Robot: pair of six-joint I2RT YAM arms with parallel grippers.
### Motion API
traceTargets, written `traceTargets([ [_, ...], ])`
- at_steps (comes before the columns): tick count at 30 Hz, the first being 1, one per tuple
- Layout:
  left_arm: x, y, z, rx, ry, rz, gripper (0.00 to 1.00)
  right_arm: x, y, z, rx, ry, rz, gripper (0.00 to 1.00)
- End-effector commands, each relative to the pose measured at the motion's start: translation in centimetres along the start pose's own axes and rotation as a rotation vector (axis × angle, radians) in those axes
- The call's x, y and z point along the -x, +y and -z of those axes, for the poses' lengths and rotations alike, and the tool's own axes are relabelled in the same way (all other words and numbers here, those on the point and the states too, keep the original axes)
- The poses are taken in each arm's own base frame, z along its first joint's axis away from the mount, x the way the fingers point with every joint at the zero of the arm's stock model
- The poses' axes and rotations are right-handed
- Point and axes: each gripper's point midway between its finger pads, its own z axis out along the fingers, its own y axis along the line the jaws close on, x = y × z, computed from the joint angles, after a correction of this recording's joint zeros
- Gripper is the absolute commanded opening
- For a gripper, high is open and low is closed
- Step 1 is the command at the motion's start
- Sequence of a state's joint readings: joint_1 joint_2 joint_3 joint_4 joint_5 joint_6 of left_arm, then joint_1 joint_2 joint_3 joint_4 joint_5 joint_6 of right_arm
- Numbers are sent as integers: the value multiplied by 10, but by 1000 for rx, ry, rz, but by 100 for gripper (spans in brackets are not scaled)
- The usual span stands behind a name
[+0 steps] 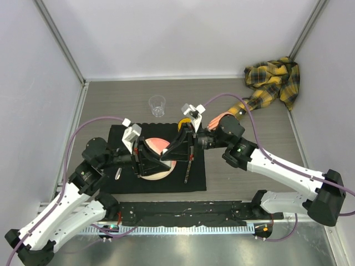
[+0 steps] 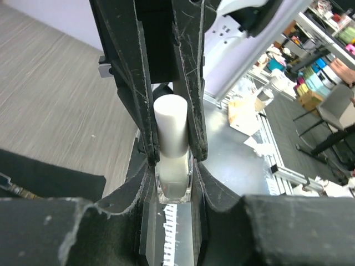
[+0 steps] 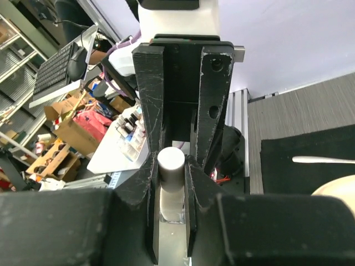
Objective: Paint the nails
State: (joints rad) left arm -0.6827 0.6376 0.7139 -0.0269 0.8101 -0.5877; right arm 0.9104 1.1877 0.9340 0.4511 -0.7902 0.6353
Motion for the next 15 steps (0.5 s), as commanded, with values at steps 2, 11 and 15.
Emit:
traceTargets([
  [2, 45, -17, 0, -14, -127, -261, 0, 13, -14, 2, -208, -20, 42, 21],
  [11, 45, 58, 22, 426, -34, -343, 0, 34, -55, 44, -699, -87, -74, 65],
  [15, 40, 67, 23, 456, -2, -351, 0, 38, -58, 43, -823, -107, -60, 70],
])
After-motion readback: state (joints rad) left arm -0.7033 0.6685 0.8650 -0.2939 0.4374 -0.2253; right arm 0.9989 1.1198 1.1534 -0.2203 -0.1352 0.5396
